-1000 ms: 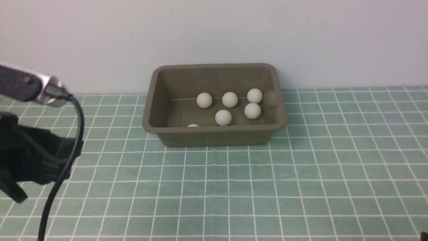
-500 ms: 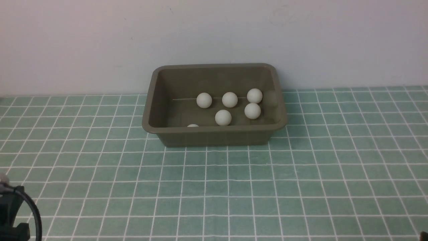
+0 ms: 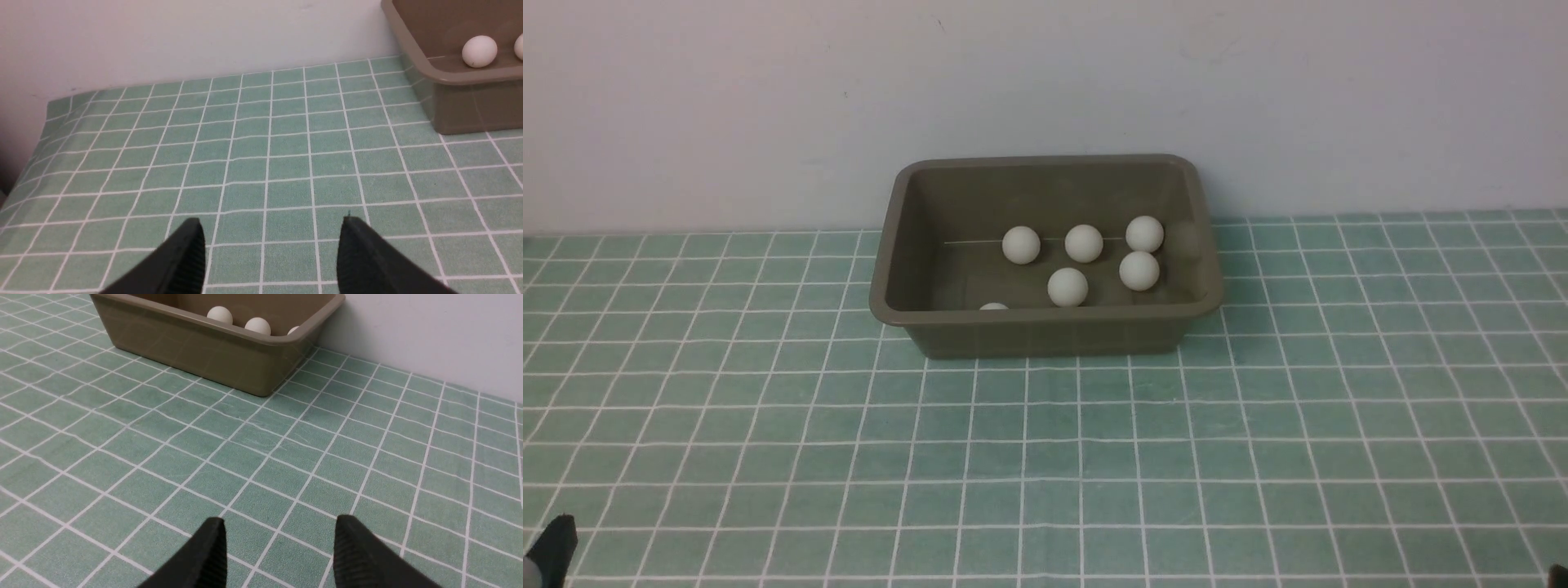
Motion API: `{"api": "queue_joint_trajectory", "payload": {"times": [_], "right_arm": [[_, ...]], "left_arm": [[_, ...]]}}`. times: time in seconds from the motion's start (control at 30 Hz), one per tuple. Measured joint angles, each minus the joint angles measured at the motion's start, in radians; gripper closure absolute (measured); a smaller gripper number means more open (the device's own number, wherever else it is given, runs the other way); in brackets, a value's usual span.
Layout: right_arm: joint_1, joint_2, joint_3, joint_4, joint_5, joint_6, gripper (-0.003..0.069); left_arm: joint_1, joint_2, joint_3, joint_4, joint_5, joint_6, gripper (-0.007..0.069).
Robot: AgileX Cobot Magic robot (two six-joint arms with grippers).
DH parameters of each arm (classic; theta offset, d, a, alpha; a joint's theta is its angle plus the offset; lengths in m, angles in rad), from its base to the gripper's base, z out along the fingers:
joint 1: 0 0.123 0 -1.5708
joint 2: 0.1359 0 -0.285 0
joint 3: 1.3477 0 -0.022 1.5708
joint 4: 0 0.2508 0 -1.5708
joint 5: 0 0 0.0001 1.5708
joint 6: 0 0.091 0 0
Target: Put the table tennis balls in the box on the green coffee tablecloth.
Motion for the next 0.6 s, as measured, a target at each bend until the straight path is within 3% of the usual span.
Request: {"api": "queue_joint_trajectory", "payload": {"times": [0.6], "right_arm": [[0.000,0.000,0.000,0.000,0.000,0.000,0.0323]], "left_arm": [[0.000,-0.081,0.045,0.000,0.006,0.004,0.0230]]}}
